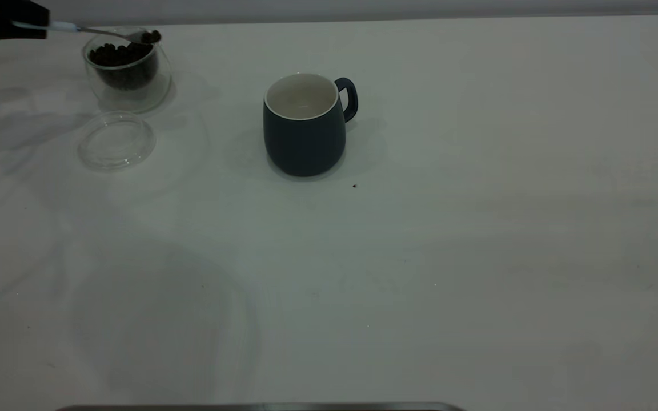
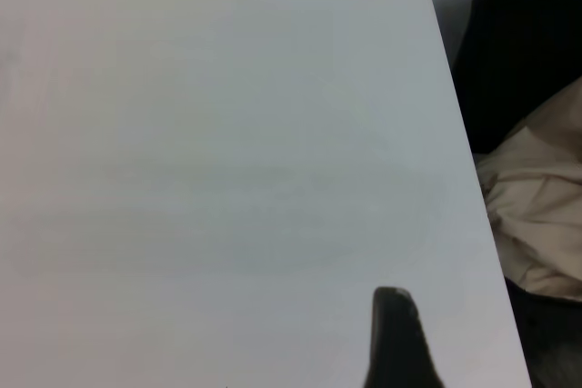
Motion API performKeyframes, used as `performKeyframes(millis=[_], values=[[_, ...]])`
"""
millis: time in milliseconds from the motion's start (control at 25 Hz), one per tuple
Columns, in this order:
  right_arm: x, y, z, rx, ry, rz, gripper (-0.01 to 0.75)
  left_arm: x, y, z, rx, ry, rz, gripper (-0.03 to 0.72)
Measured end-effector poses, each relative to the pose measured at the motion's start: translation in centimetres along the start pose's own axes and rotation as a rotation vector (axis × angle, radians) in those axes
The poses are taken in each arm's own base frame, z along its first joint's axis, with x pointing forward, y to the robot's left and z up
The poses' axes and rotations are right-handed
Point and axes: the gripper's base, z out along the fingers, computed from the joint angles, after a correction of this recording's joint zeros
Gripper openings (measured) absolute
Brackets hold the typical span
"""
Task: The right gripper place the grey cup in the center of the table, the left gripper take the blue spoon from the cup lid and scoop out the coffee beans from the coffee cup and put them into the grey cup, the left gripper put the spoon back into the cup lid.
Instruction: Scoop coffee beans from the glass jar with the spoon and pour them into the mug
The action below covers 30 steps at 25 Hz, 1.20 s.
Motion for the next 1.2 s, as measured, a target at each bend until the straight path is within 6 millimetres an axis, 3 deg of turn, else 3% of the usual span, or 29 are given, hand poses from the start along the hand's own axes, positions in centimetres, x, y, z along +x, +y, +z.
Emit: performKeyframes(millis=[600,1200], values=[[0.0,0.0,0.0,0.000,0.000,0.000,0.453,0.5,-2.7,4.5,0.016,0.098,0.041,0.132],[0.0,0.0,0.0,0.000,0.000,0.000,0.453,1.2,-4.5,7.5,0.025,0.161,0.050,0.132]])
